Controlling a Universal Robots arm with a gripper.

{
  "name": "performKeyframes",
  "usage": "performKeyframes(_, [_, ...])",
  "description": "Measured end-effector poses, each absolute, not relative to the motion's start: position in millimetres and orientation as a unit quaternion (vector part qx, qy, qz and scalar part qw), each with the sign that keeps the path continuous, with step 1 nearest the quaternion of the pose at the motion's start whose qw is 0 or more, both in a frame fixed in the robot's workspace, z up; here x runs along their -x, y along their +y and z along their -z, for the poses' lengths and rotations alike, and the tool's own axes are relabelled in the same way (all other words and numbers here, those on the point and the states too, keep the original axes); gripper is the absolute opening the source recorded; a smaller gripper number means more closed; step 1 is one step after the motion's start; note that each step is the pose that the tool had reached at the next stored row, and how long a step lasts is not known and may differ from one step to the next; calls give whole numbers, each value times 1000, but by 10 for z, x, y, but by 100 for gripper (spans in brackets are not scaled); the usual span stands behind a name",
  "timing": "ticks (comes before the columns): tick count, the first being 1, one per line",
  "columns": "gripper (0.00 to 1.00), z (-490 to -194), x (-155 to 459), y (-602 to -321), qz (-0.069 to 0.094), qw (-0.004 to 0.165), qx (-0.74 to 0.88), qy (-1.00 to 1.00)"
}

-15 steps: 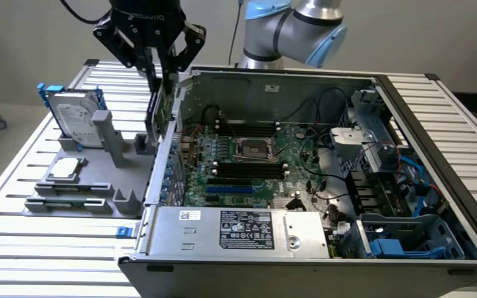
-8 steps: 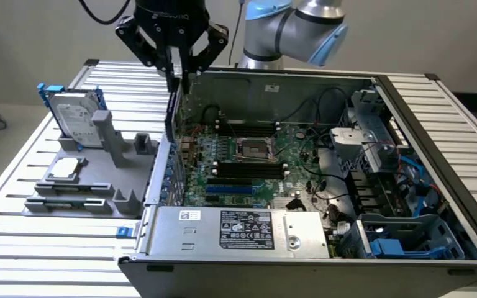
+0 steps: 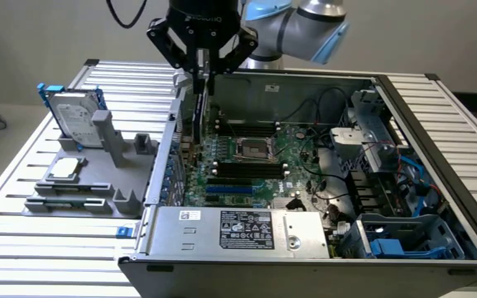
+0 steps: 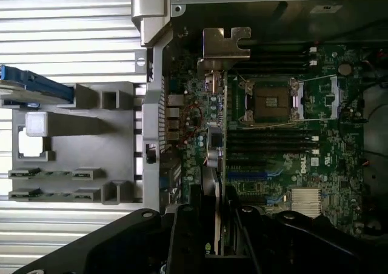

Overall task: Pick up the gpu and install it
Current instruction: 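Pick up the gpu and move the gpu toward the slot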

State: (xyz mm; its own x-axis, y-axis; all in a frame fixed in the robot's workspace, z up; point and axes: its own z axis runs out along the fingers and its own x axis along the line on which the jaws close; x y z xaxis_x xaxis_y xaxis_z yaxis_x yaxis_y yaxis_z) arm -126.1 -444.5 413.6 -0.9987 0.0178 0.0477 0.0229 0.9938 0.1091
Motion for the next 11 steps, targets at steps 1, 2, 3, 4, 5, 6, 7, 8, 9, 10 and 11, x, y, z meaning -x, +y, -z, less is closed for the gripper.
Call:
performKeyframes(1, [26, -4125, 1215, -4445, 55, 23, 10, -998])
performKeyframes(2, [26, -4110, 1169, -4444, 55, 23, 10, -998])
performKeyframes(3, [26, -4095, 1123, -4443, 55, 23, 10, -998])
performKeyframes(4, [26, -4079, 1079, -4442, 55, 23, 10, -998])
performKeyframes(5, [26, -4063, 1034, -4440, 54, 23, 10, -998])
performKeyframes(6, [26, -4045, 989, -4437, 54, 23, 10, -998])
performKeyframes(7, [26, -4027, 944, -4432, 54, 23, 10, -998])
performKeyframes(8, [26, -4008, 900, -4424, 54, 23, 10, -998])
performKeyframes(9, [26, -3990, 860, -4416, 54, 23, 10, -998])
performKeyframes(10, [26, -3972, 821, -4407, 54, 23, 10, -998])
performKeyframes(11, [26, -3954, 785, -4397, 54, 23, 10, -998])
